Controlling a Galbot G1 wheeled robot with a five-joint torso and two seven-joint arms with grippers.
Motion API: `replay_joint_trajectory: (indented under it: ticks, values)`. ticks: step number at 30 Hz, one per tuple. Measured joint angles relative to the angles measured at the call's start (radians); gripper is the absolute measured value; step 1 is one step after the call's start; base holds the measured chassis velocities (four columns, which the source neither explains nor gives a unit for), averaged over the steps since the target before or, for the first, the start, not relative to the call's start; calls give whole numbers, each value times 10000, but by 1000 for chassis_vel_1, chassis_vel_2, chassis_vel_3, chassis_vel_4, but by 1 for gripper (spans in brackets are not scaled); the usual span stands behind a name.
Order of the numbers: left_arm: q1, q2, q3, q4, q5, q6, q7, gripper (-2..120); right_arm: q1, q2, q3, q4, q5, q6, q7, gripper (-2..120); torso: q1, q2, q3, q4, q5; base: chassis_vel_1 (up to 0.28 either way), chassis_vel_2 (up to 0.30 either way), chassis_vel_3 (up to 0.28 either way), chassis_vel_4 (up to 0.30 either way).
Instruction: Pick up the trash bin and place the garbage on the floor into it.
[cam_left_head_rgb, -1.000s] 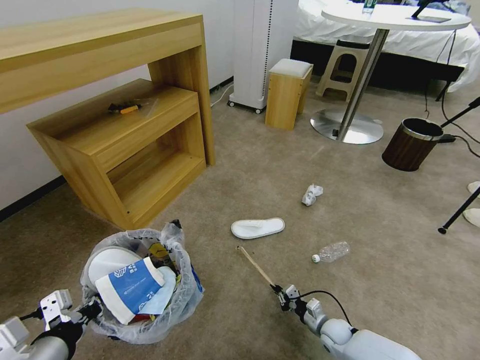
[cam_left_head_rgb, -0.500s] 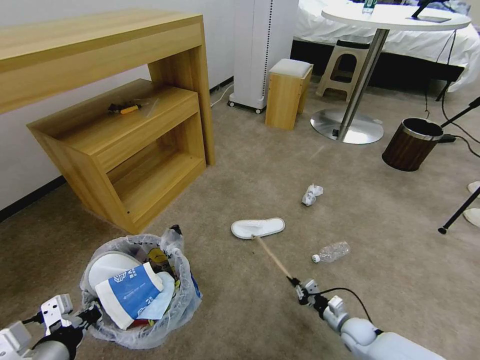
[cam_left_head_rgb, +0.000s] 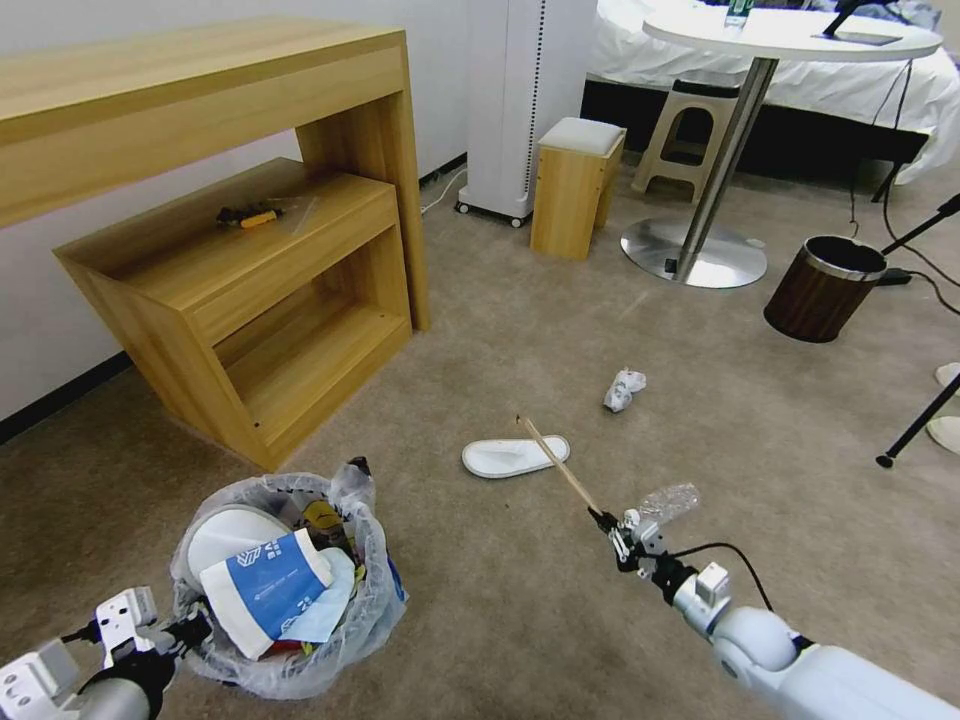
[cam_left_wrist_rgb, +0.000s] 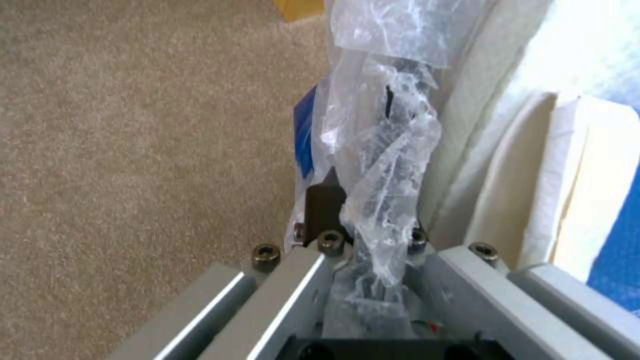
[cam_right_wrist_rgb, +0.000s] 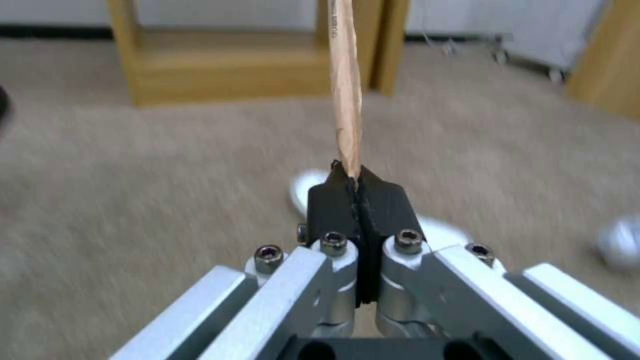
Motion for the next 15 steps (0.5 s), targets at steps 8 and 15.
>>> replay_joint_trajectory:
  ticks: [8,15]
  values:
    - [-29,-22,158,150,126,-1,20,0,1648,-476,-1240,1205,502,314,-731,0,0,0,1,2,2,0,0,0,0]
    - [-136,126,158,245,69,6,-6,0,2670,-447,-2043,1842,880,314,-793,0,1,0,1,1,2,0,0,0,0]
